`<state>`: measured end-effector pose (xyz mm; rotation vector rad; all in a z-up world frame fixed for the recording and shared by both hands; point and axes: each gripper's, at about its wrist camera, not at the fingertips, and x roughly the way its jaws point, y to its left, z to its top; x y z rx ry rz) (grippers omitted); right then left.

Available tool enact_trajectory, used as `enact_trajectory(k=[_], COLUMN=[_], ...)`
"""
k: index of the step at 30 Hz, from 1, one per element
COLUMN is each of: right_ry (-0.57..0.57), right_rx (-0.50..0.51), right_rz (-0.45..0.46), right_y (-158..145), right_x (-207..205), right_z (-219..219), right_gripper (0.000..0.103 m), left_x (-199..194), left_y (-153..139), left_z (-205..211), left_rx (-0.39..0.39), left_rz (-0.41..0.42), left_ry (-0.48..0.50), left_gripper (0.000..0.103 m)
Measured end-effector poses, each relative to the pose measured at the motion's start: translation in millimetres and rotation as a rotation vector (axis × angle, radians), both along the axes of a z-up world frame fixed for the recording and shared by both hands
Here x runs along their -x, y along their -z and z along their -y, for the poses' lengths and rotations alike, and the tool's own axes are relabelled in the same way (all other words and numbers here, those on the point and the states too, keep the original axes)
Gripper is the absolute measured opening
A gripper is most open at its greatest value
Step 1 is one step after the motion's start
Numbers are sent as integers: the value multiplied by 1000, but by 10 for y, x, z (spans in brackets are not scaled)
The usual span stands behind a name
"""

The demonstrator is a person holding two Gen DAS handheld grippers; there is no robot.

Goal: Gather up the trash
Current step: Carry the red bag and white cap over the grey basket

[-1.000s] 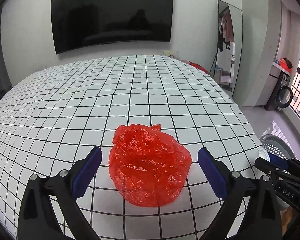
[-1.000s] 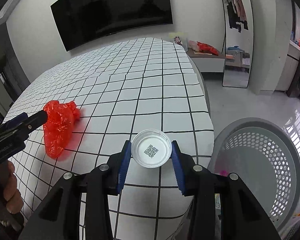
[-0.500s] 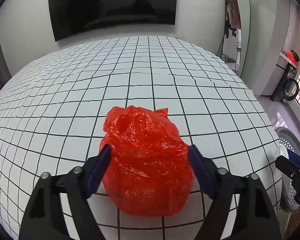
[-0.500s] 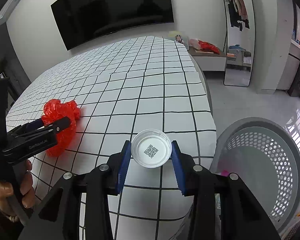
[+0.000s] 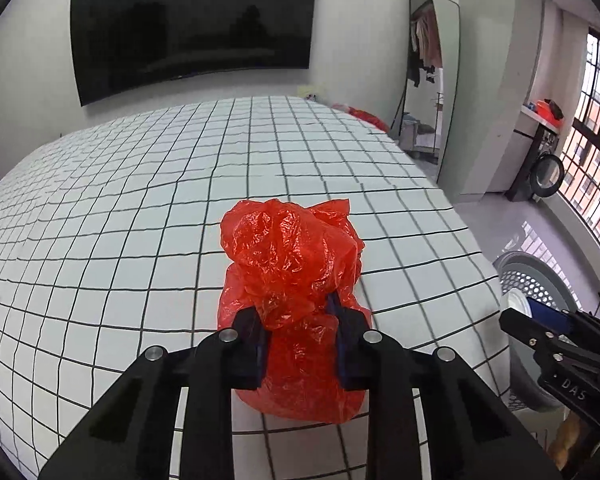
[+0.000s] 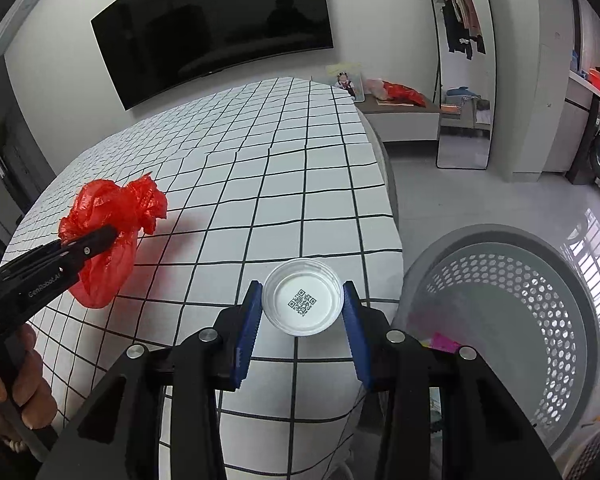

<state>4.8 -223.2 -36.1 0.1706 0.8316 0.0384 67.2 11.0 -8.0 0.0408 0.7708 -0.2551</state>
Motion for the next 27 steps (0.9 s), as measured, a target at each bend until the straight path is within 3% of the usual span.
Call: enact_trajectory(k=[7,18,27], right_ry=[108,311,377], right_rx=[-14,-9,-29], right_rz=[16,18,-25], right_y=[-94,-36,205], right_x=[307,878,1047], right_z=[413,1291,1686], right_gripper=[39,39,39], left_x=[246,577,770], left_y=[-197,-107,69], left_z=[620,1820,2417], left_rx=[38,11,-22], left_rz=[50,21,1], left_ry=[138,379,448], left_gripper=[25,25,25])
